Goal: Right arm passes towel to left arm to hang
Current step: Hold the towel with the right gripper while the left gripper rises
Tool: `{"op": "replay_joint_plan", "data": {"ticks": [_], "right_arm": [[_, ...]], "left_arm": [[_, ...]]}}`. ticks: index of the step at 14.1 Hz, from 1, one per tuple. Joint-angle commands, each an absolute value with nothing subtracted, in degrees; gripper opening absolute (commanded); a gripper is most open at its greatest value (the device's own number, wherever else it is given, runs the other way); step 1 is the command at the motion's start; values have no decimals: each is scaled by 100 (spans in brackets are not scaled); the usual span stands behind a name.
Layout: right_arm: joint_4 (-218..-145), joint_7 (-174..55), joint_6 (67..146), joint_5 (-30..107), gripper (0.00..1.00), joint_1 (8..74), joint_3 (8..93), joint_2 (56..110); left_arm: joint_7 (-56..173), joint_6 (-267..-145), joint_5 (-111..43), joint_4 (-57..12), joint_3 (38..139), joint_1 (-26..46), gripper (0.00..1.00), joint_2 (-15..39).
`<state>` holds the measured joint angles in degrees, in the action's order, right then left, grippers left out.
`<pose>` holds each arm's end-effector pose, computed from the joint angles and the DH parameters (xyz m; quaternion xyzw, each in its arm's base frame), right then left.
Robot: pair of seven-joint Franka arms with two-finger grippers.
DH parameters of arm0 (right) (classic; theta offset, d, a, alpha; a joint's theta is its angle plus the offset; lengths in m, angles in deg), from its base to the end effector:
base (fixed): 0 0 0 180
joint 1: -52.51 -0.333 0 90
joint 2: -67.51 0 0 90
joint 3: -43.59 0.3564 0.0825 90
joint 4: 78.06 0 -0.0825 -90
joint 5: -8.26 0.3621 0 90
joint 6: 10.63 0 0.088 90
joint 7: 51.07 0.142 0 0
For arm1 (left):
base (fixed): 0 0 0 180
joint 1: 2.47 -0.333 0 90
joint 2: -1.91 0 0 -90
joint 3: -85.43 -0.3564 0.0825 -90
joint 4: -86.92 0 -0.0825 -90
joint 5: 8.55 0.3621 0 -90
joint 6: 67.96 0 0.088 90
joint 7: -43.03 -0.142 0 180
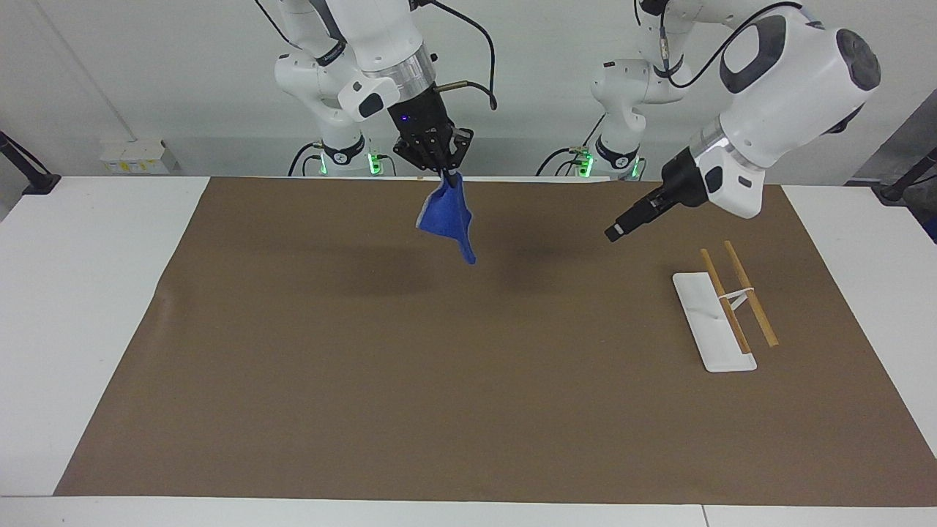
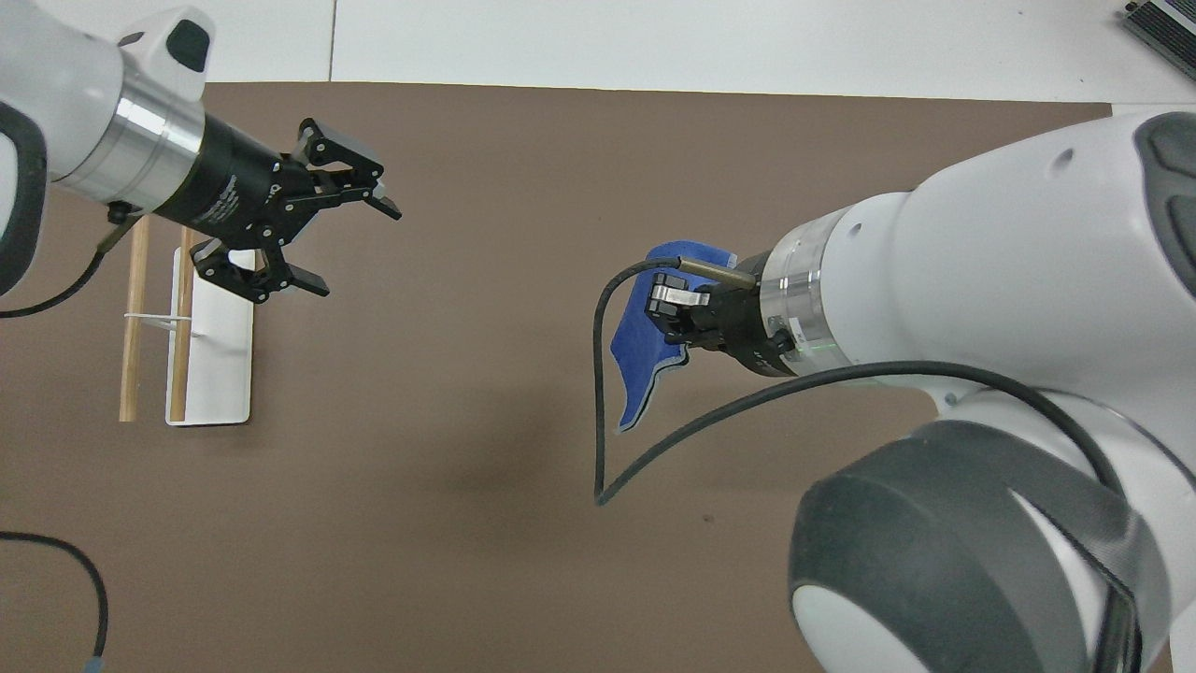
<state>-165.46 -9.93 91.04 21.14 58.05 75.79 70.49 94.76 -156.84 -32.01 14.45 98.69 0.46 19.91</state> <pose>0.5060 0.2741 0.6510 -0.9773 0.1373 -0.0144 0.1606 0.5999 -0.2068 0.6019 0.9240 0.2993 -0.1398 0.1927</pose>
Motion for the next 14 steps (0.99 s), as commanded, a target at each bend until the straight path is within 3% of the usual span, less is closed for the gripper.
{"op": "replay_joint_plan", "data": {"ticks": [1, 14], "right_arm": [[-16525, -888, 9133, 2259, 0, 5840, 7629, 7085], [-16577, -897, 9098, 2250, 0, 5832, 7629, 7050]], "left_arm": [[9787, -15479, -3264, 2241, 9940, 288, 100, 2598], [10156, -16139, -4028, 1890, 10133, 763, 100, 3003]]}}
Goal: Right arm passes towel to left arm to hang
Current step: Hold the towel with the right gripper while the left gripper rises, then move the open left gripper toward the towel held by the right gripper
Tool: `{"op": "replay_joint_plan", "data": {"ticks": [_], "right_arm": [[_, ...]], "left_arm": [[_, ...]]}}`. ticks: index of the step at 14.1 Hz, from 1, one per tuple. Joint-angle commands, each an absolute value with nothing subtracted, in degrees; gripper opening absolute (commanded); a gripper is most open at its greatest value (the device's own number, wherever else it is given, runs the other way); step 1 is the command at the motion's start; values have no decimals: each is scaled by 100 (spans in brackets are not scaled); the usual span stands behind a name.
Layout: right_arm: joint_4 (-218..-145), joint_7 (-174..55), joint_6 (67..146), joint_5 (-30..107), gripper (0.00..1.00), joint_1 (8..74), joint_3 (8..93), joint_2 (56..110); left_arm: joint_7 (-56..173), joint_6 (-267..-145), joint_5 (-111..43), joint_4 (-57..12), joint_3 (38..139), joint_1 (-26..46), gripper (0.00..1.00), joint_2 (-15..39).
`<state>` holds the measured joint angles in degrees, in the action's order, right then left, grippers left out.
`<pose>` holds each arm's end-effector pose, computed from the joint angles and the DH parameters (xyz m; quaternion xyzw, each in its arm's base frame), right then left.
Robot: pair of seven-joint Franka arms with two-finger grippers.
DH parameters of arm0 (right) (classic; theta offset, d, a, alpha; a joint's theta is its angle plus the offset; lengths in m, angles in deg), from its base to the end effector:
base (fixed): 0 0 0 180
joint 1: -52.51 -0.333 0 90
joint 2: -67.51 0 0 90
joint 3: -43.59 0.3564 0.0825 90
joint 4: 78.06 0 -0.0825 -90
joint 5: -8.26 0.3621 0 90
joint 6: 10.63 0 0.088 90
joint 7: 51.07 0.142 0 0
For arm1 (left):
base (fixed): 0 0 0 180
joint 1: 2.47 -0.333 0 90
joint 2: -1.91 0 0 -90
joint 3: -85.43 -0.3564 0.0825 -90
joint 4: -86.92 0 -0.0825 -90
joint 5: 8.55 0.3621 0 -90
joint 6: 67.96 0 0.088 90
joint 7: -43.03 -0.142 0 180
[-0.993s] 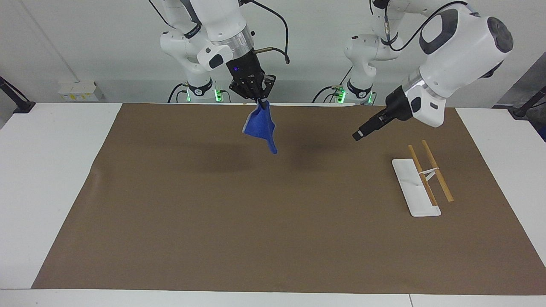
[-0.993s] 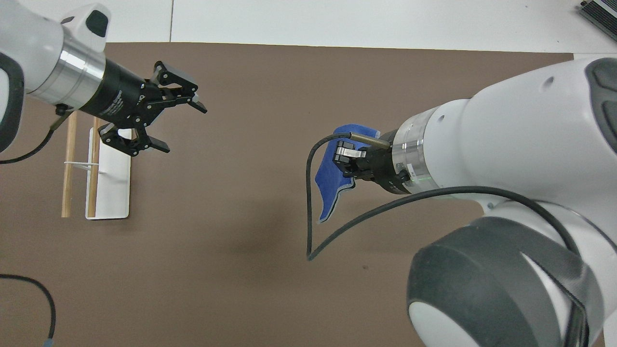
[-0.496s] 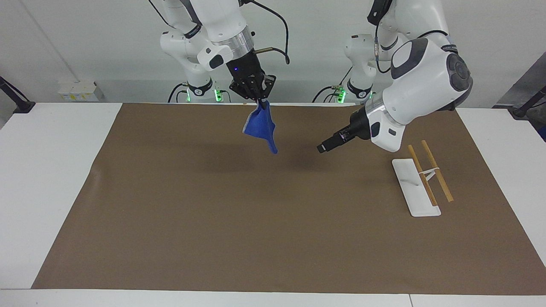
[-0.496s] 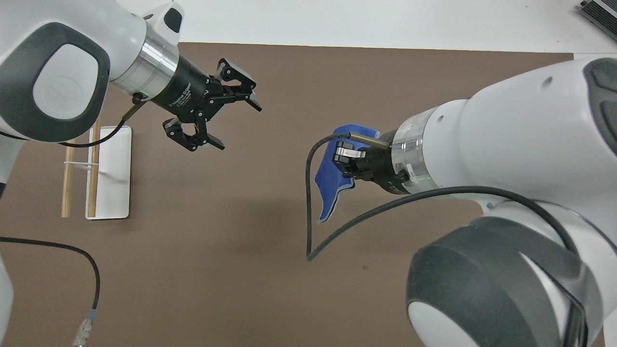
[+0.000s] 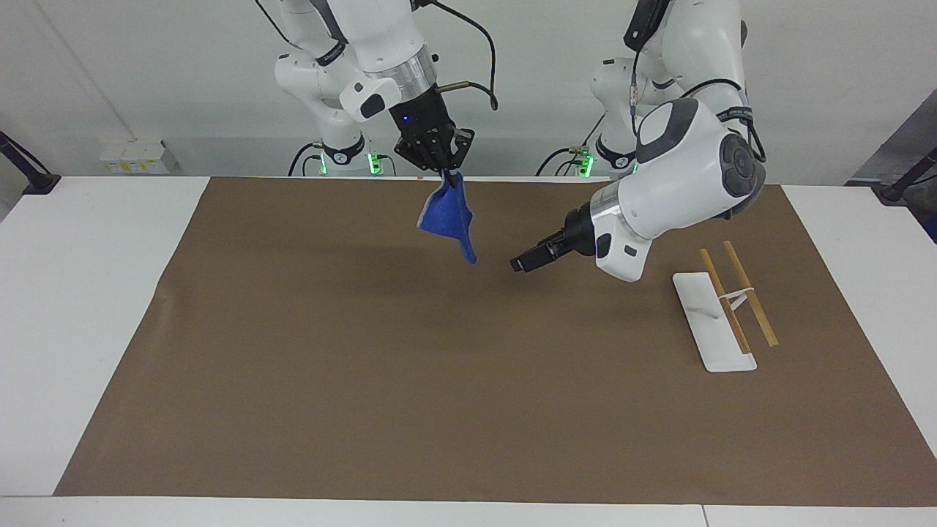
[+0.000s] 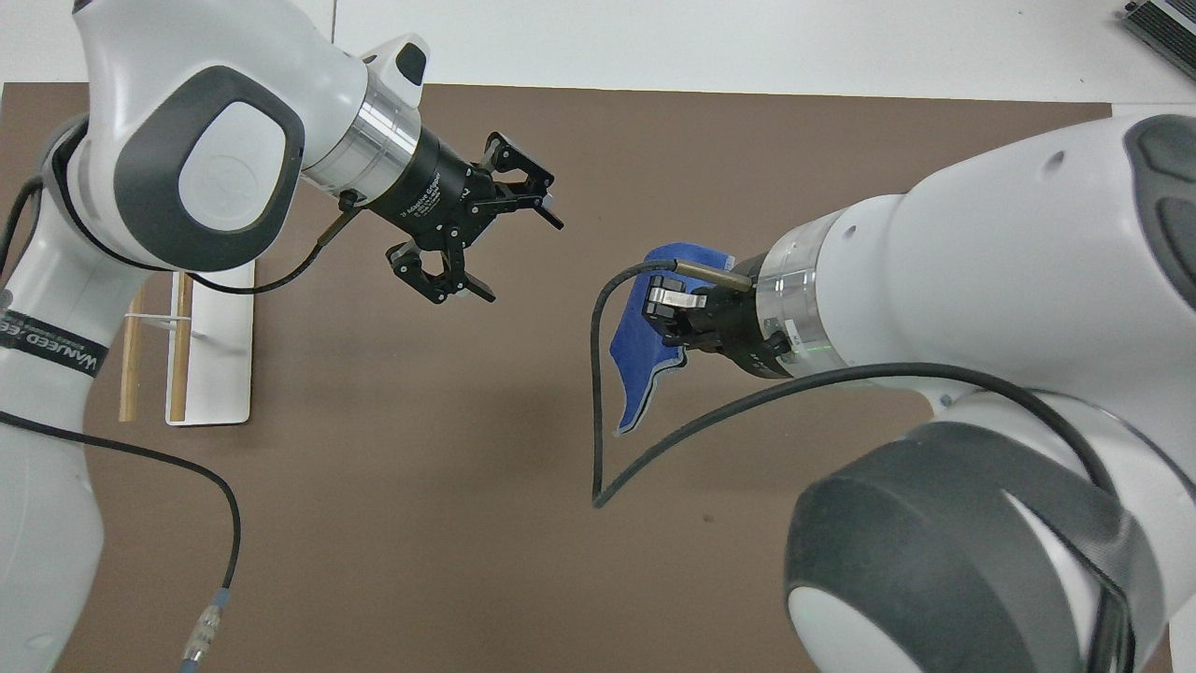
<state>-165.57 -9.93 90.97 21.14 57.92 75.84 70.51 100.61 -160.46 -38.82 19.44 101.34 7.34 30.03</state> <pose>0.5050 0.2756 0.6498 -0.9777 0.1358 -0.0127 0.1598 0.6117 -0.3178 0.5457 0.9013 0.2884 -0.2252 0.2317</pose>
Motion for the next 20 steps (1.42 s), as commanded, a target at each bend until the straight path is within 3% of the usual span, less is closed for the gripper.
{"op": "replay_joint_plan", "data": {"ticks": [1, 11, 20], "right_arm": [[-16577, -897, 9098, 2250, 0, 5832, 7637, 7050], [-16727, -308, 9625, 2496, 0, 5788, 7638, 7024], [-16718, -150, 9695, 2786, 0, 5831, 7629, 7041]], "left_arm": [[10156, -16156, -4046, 1855, 10142, 833, 100, 3047], [10279, -16728, -4432, 1485, 10151, 1141, 100, 3065], [10262, -15877, -4345, 1503, 10160, 1361, 100, 3029]]}}
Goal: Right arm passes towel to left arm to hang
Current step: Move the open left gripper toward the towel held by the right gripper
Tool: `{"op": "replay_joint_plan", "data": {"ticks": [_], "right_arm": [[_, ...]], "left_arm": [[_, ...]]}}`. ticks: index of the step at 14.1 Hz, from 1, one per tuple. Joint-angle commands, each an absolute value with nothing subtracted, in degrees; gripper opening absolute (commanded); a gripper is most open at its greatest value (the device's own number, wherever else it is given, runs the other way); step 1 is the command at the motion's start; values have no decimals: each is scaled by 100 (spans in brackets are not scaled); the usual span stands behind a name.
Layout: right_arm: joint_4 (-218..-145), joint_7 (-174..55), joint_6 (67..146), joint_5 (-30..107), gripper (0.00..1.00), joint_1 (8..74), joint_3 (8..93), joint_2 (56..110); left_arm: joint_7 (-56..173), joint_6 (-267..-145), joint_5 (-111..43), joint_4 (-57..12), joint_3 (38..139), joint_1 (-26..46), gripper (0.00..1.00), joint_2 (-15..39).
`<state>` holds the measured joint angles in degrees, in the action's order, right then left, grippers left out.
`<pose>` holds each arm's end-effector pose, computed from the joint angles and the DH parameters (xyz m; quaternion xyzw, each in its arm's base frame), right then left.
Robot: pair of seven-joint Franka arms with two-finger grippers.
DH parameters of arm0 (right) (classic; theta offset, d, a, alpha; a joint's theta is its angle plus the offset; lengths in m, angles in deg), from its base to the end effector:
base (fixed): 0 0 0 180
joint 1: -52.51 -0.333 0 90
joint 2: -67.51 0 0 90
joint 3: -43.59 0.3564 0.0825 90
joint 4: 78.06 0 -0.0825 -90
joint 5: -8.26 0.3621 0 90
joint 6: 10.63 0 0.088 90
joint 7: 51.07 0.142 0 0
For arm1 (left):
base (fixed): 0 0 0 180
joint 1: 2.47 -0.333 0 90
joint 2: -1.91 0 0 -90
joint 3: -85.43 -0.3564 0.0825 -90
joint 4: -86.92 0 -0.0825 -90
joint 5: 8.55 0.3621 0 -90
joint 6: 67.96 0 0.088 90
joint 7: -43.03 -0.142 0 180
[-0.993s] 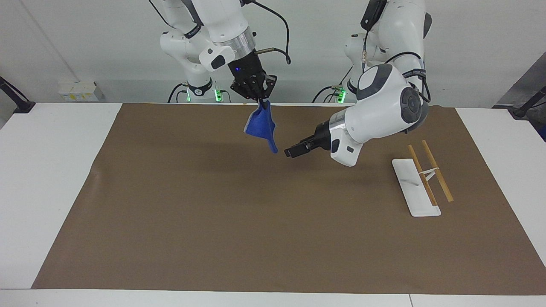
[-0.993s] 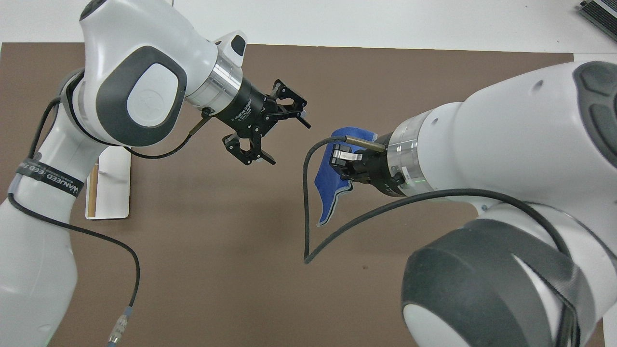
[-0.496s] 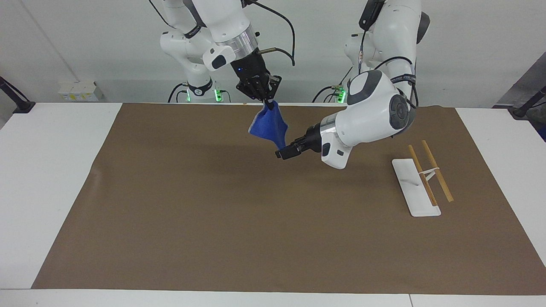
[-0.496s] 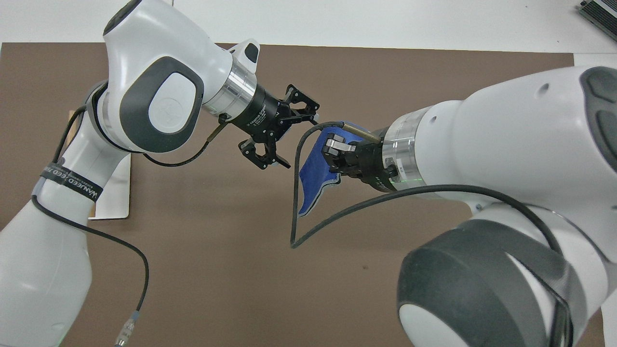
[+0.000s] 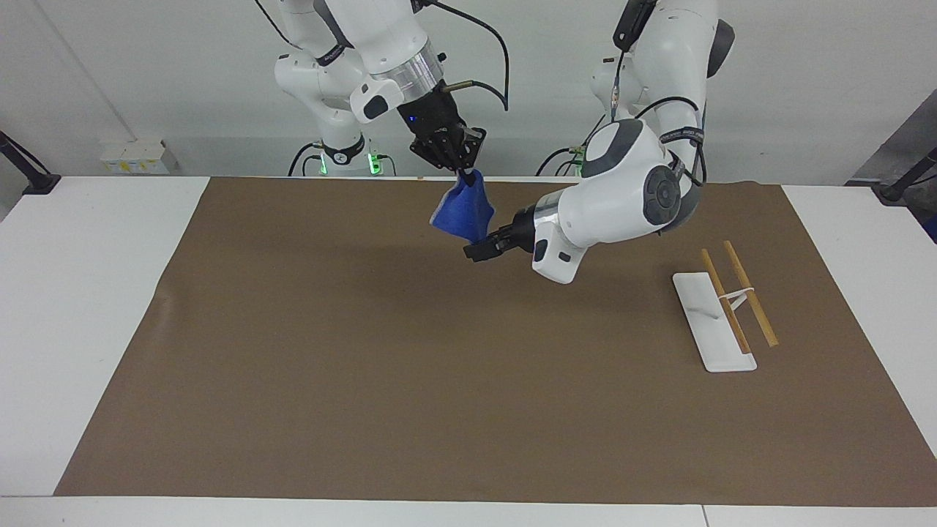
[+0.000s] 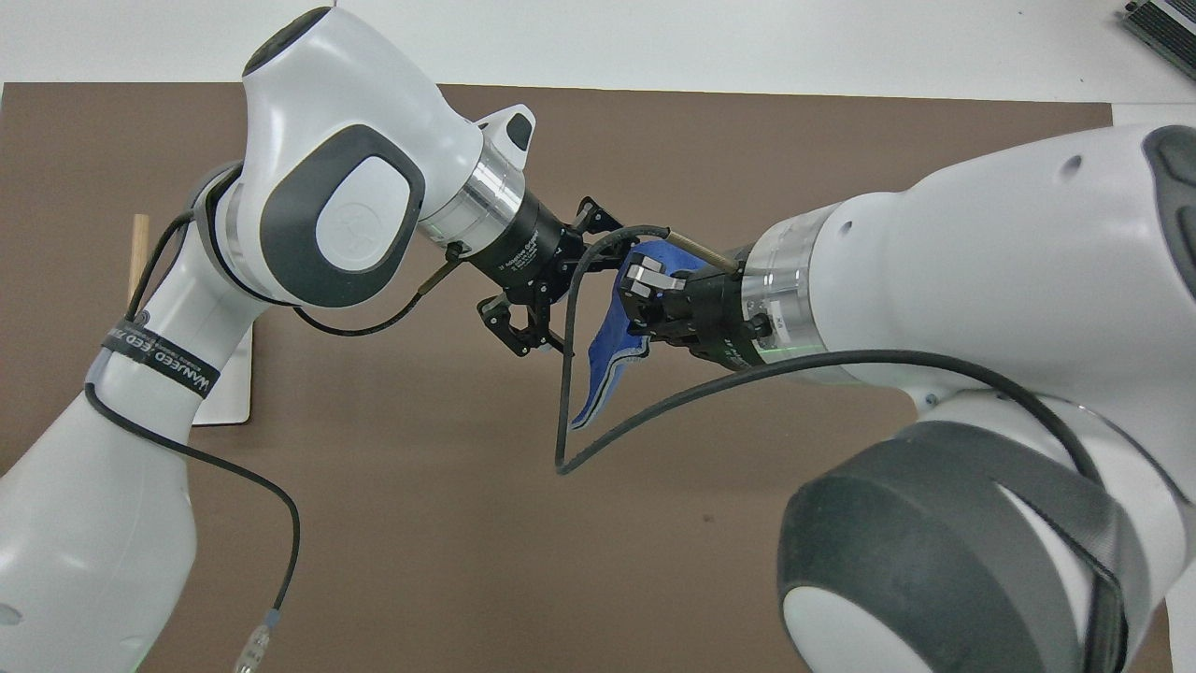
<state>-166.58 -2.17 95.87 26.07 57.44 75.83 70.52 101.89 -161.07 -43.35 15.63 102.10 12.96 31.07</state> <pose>0.5081 0.2901 0.6538 -0.9546 0.2083 -0.0013 0.2128 0.5679 -0.3909 0.5132 0.8933 0.2590 -0.2935 0.2210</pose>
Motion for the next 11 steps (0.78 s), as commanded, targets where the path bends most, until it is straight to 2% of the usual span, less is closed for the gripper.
{"op": "replay_joint_plan", "data": {"ticks": [1, 3, 4, 5, 6, 7, 9, 10, 11], "right_arm": [[-16718, -150, 9721, 2786, 0, 5832, 7629, 7041], [-16718, -141, 9757, 2786, 0, 5832, 7629, 7041], [-16718, -150, 9757, 2786, 0, 5832, 7629, 7041], [-16718, -141, 9757, 2786, 0, 5832, 7629, 7041], [-16718, -150, 9765, 2786, 0, 5832, 7629, 7041], [-16718, -150, 9757, 2786, 0, 5832, 7629, 7041], [-16718, -150, 9757, 2786, 0, 5832, 7629, 7041], [-16718, -150, 9757, 2786, 0, 5832, 7629, 7041], [-16718, -150, 9757, 2786, 0, 5832, 7629, 7041]], "left_arm": [[10262, -15745, -4353, 1512, 10168, 1352, 100, 3029], [10227, -15525, -4336, 1520, 10169, 1344, 100, 3021], [10218, -15480, -4336, 1520, 10169, 1326, 89, 3021], [10209, -15419, -4336, 1520, 10169, 1300, 62, 3021], [10200, -15357, -4336, 1520, 10169, 1291, 41, 3021], [10200, -15339, -4336, 1520, 10160, 1273, 31, 3012], [10191, -15400, -4162, 1529, 10151, 1273, 34, 2994], [10209, -15453, -4073, 1529, 10125, 1273, 47, 2959], [10252, -15523, -3968, 1529, 10090, 1264, 55, 2889]]}}
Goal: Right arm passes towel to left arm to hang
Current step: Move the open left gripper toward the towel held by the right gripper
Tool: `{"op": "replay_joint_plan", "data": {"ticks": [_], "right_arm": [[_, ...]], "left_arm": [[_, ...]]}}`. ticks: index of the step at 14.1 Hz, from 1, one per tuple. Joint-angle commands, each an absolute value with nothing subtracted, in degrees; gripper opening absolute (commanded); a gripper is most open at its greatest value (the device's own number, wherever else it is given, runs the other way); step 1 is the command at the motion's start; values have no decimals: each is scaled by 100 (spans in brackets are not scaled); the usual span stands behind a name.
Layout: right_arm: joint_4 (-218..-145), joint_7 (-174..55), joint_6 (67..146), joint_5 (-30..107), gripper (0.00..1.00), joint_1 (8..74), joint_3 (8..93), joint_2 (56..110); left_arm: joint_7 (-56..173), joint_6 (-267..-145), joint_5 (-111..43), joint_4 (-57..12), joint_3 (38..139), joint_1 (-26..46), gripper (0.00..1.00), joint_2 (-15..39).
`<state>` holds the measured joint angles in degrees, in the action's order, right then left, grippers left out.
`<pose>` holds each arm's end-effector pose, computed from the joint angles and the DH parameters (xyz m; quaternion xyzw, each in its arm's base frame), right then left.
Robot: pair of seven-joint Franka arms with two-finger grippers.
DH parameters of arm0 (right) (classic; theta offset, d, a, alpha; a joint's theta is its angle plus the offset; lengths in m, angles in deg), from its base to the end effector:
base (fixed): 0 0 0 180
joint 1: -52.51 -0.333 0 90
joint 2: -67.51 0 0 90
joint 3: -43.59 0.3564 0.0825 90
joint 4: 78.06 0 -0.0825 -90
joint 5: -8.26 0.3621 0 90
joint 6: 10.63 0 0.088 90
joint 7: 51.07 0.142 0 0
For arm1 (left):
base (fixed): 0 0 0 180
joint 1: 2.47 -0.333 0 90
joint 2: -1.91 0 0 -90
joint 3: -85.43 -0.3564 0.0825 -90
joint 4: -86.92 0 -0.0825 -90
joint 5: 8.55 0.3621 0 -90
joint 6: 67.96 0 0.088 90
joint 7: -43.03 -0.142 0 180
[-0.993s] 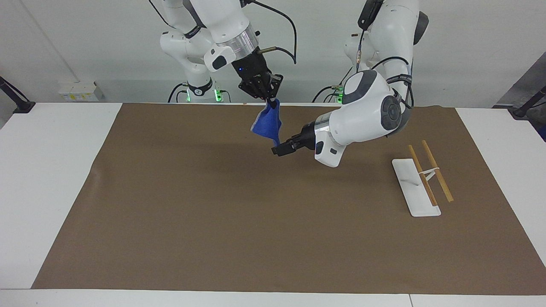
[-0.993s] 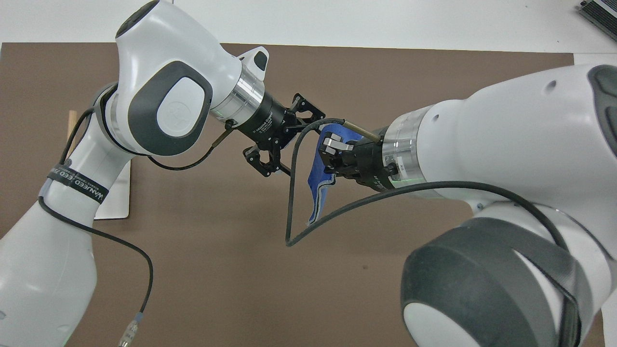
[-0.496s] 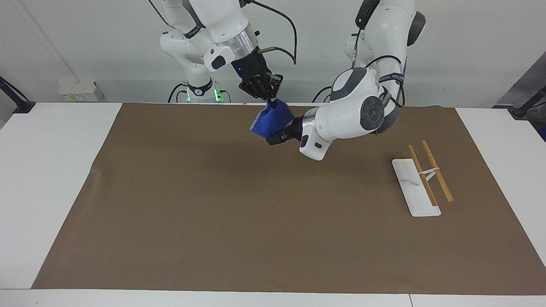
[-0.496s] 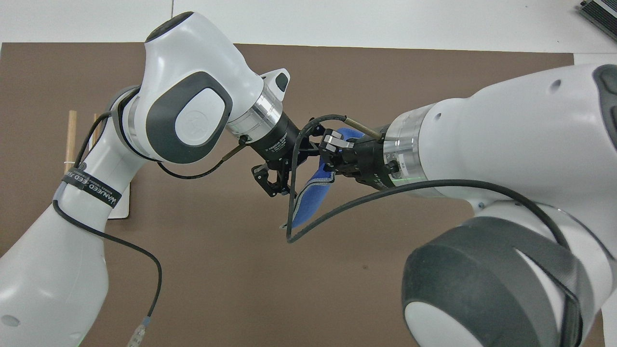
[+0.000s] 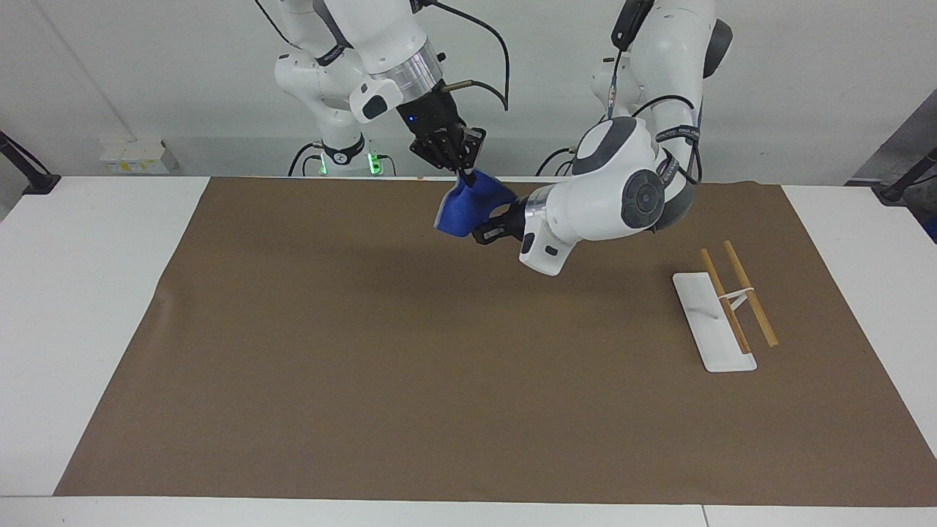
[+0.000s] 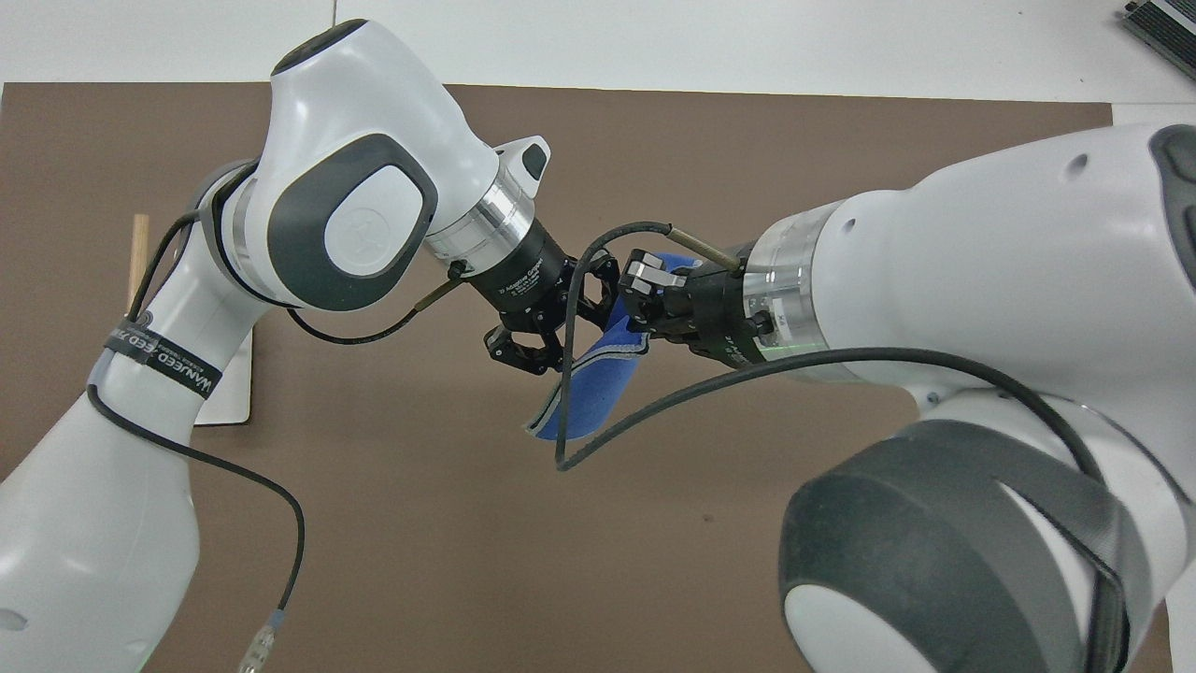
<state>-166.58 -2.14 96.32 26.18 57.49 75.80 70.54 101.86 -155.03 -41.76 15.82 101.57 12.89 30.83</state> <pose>0.5095 0.2897 0.6546 -0.9536 0.2099 -0.0037 0.2158 0.5554 -0.3806 0.5093 0.8993 0.2435 -0.3156 0.1798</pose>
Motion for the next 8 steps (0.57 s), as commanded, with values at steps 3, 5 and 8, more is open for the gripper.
{"op": "replay_joint_plan", "data": {"ticks": [3, 5, 8], "right_arm": [[-16718, -150, 9757, 2786, 0, 5832, 7629, 7041], [-16718, -150, 9748, 2786, 0, 5832, 7629, 7041], [-16718, -150, 9748, 2786, 0, 5832, 7629, 7041]], "left_arm": [[10821, -15665, -3721, 1442, 9906, 1282, 80, 2477], [11463, -15638, -3686, 1118, 9905, 1326, 92, 2213], [12123, -15883, -3685, 573, 9905, 1370, 100, 1853]]}}
